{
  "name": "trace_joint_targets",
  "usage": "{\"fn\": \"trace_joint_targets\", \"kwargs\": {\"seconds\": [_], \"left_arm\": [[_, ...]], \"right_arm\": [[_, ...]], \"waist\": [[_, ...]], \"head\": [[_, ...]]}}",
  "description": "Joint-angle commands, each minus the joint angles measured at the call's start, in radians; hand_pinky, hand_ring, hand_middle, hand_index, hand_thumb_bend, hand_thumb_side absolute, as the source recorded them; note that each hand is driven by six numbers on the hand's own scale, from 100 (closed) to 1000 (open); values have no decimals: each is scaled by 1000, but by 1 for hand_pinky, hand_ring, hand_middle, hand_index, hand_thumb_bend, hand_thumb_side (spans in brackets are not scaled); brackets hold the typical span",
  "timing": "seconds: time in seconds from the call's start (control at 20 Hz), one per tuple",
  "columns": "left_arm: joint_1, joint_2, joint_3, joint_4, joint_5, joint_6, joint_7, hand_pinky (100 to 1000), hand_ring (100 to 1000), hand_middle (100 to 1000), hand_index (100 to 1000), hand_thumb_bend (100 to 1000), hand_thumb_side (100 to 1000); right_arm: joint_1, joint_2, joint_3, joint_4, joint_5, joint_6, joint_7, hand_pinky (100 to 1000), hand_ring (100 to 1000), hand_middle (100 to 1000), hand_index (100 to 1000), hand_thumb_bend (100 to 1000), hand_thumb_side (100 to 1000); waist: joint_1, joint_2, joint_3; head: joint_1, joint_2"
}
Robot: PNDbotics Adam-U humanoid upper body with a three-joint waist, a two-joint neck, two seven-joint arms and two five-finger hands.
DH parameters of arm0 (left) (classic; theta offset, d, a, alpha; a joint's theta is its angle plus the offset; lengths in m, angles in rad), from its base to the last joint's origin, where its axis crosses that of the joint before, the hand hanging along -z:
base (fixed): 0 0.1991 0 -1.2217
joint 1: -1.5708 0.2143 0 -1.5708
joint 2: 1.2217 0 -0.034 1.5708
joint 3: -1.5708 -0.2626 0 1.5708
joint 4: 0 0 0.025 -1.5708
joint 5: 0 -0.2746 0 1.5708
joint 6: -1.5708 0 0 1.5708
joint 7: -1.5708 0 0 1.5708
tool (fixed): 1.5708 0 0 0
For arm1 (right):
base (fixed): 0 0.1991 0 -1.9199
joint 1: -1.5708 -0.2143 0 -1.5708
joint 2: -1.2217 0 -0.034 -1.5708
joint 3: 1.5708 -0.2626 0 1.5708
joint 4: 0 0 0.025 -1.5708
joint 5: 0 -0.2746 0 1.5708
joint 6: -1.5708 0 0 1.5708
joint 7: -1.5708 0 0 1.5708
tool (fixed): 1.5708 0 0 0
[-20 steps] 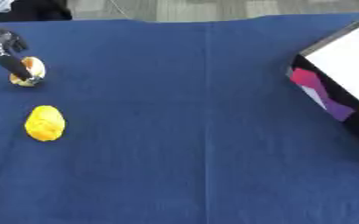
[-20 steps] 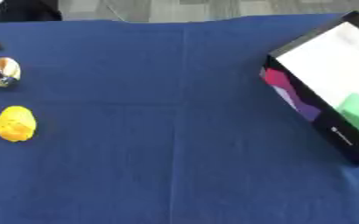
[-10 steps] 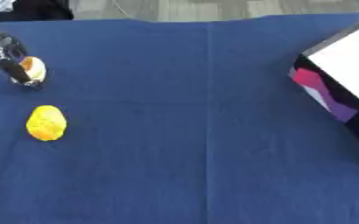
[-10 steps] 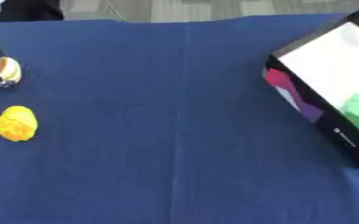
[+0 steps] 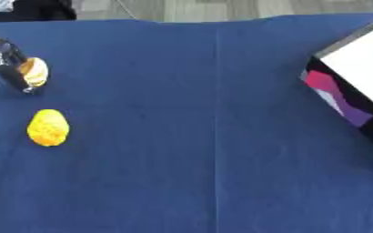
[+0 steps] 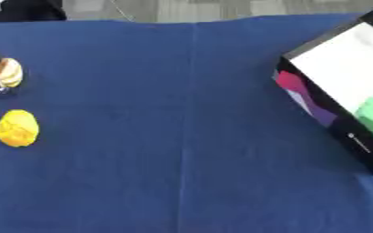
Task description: Pick up the objects with one hand, pass them to the other hand, and then place them into the box on the other side of the table.
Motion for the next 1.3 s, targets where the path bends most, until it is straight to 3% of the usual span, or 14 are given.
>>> {"fn": "trace_joint_targets", "kwargs": {"seconds": [0.05,0.25,0.5,1.15,1.2,1.3], "left_arm": [[-10,36,10,-8,18,-7,16,805,798,711,756,315,100],[-10,34,4,-2,39,-15,28,767,750,634,665,102,100],[-9,38,-12,-42,61,-29,49,737,712,591,636,100,100],[50,94,-131,-406,247,-132,-23,709,654,550,622,100,100],[60,95,-141,-444,274,-135,-28,708,653,550,622,100,100],[76,91,-162,-516,319,-136,-35,705,647,549,623,100,100]], "right_arm": [[-5,-25,-13,-17,6,-3,-2,826,752,676,848,588,240],[-8,-25,-11,-18,4,-4,-1,826,751,673,850,590,237],[-6,-31,-10,-19,0,-5,-1,827,751,670,852,587,237],[2,-54,-3,-17,-27,-10,0,827,750,667,853,583,232],[-2,-55,1,-18,-28,-9,2,826,750,667,853,523,256],[-17,-58,12,-24,-31,-7,8,825,750,666,853,531,250]], "waist": [[1,-2,-2],[0,-3,-3],[-1,-13,3],[-9,-71,44],[-10,-76,47],[-12,-86,53]], "head": [[5,-12],[8,-9],[4,-1],[-36,16],[-40,17],[-49,18]]}}
